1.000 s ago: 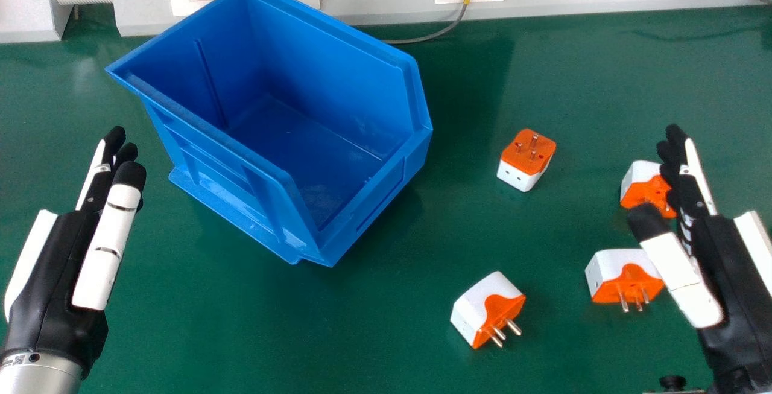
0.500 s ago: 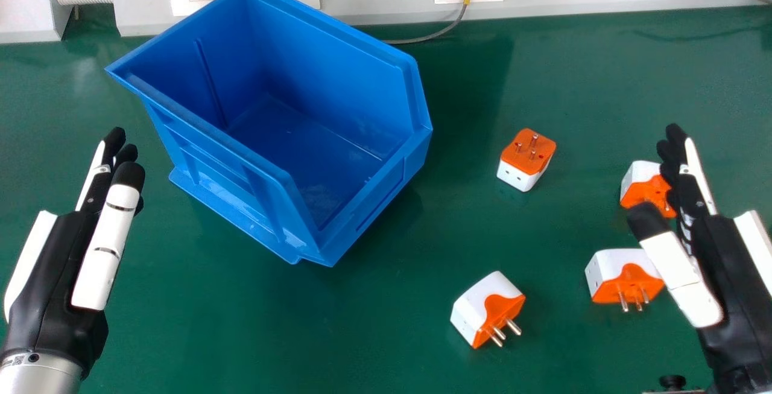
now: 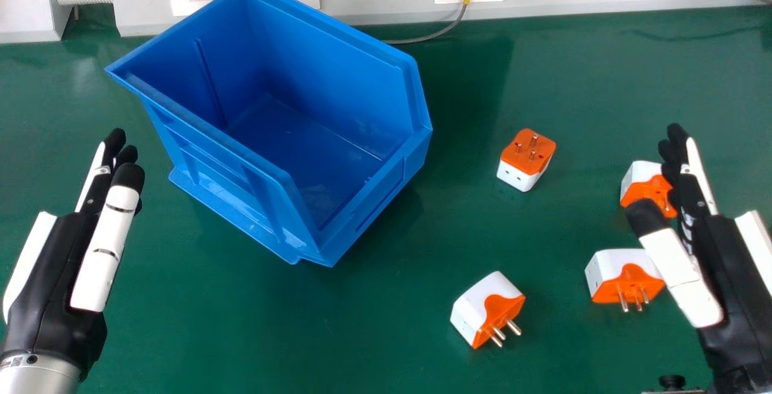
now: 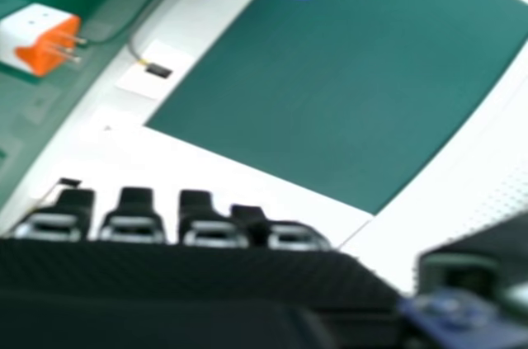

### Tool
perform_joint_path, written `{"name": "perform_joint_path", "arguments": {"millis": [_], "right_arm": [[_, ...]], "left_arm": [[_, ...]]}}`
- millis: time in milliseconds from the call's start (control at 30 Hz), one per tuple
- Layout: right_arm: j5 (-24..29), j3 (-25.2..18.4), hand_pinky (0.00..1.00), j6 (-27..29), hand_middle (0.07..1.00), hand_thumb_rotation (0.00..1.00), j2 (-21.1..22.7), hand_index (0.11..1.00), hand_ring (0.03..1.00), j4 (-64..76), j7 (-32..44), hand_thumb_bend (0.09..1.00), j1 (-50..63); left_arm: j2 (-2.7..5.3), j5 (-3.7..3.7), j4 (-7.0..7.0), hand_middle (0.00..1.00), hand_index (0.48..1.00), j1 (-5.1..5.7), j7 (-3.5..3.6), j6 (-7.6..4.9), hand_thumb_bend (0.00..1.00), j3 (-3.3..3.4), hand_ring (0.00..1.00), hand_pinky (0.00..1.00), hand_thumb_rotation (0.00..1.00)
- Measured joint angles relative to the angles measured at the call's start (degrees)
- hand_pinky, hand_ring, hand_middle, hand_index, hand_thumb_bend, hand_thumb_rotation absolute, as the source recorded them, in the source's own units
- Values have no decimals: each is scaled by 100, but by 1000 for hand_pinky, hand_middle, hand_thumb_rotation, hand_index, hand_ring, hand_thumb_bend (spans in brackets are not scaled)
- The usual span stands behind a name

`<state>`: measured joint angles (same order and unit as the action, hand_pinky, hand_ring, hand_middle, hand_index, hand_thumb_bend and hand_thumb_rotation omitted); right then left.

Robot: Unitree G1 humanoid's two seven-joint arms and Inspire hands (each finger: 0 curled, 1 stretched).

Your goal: Pick all objects and put in blue box

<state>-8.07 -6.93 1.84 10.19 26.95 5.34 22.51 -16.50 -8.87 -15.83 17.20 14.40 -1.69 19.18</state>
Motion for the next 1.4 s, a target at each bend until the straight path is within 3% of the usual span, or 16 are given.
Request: {"name": "perform_joint_path", "arguments": {"millis": [233, 367, 567, 667, 900, 1067, 1400], "right_arm": [[9, -7, 992, -1, 1000, 1000, -25, 1000, 1000, 13, -26, 651, -20], [-13, -16, 993, -45, 1000, 1000, -31, 1000, 1000, 13, -74, 641, -182], [-492, -20, 967, -418, 1000, 1000, 94, 1000, 1000, -36, -180, 574, -768], [-756, -22, 958, -550, 1000, 945, 197, 1000, 1000, -126, -236, 547, -1091], [-1689, 65, 969, -1164, 1000, 837, 270, 1000, 1000, -227, -467, 519, -1500], [-1989, 133, 970, -1687, 1000, 794, 273, 1000, 1000, -266, -489, 525, -1771], [-2642, 427, 921, -2778, 1000, 696, 258, 1000, 1000, -218, -453, 579, -2074]], "left_arm": [[4, -16, -7, 1000, 1000, 60, 12, 0, 556, 5, 1000, 986, 1000], [4, -22, 28, 1000, 1000, 41, 19, -1, 565, 4, 1000, 985, 997], [18, -26, 105, 1000, 1000, -17, 26, -2, 578, 0, 1000, 989, 992], [19, -25, 109, 1000, 1000, -43, 25, -2, 576, 0, 1000, 991, 991], [19, -21, 177, 1000, 1000, -177, -29, 12, 576, -16, 1000, 997, 996], [18, -2, 223, 1000, 1000, -307, -66, 23, 575, -45, 1000, 997, 998], [2, 98, 362, 1000, 1000, -395, -95, 57, 553, -58, 1000, 984, 1000]]}}
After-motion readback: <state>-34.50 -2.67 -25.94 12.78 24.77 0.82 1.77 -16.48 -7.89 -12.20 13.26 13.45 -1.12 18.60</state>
